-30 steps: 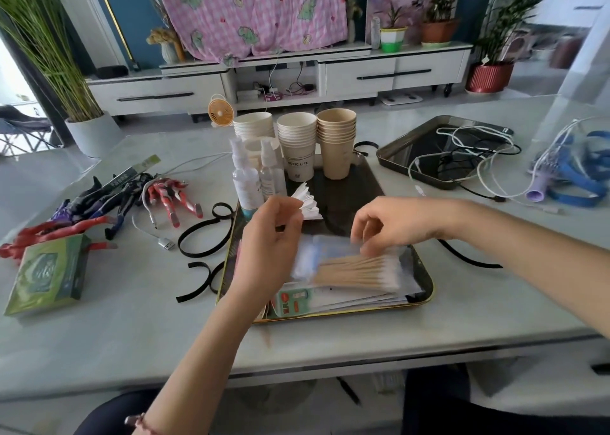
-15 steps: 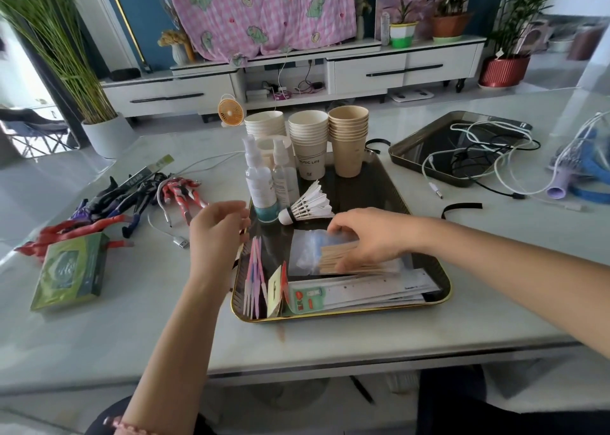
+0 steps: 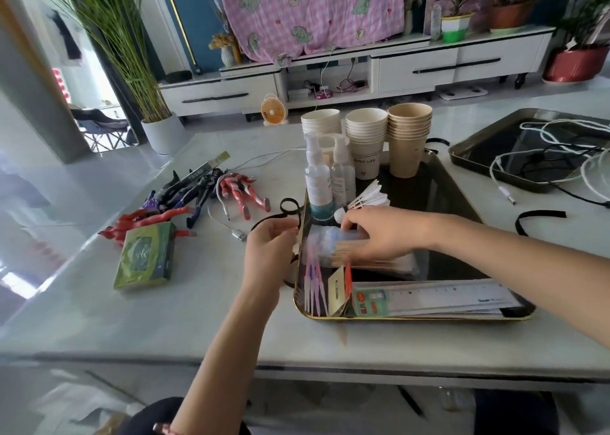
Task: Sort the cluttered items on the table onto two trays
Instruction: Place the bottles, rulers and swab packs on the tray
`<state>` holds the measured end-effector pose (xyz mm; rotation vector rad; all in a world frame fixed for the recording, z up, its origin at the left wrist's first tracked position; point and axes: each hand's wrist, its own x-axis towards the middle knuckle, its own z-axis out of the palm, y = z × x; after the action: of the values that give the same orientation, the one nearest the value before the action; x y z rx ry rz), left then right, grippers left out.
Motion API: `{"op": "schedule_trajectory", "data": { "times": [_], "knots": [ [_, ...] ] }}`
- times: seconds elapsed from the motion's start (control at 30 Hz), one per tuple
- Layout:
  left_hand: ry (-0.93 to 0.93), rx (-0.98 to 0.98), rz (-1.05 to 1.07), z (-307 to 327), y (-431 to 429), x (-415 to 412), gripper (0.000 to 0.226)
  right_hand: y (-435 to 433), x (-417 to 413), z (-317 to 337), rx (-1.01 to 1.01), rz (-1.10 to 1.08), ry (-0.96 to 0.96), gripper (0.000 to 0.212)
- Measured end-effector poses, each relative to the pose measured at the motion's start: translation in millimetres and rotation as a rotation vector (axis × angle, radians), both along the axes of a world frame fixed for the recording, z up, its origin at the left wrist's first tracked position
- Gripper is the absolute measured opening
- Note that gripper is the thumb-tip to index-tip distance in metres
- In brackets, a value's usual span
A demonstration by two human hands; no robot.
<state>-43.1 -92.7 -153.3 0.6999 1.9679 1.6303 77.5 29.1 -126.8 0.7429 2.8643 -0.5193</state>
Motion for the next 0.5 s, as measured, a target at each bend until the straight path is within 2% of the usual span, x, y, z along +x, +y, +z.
{"op": "schedule_trajectory", "data": {
  "times": [0.1, 0.2, 0.3, 0.5],
  "knots": [
    [0.057, -0.004, 0.029, 4.2, -4.3, -17.5, 0.018, -5.3, -7.7, 11.9, 0.094, 0.032, -0.076, 0.046],
    [0.139, -0.019, 0.078, 8.6, -6.1, -40.7, 0.02, -19.4, -18.1, 22.4, 0.223, 0.046, 0.014, 0.04],
    [0.172, -0.08, 0.121, 8.0, -11.7, -65.1, 0.026, -33.8, -32.9, 31.8, 0.13, 0.083, 0.121, 0.029],
    [0.021, -0.028, 0.234, 11.1, -31.7, -86.1, 0.027, -46.4, -77.8, 34.0, -0.037, 0.115, 0.196, 0.025]
  ]
}}
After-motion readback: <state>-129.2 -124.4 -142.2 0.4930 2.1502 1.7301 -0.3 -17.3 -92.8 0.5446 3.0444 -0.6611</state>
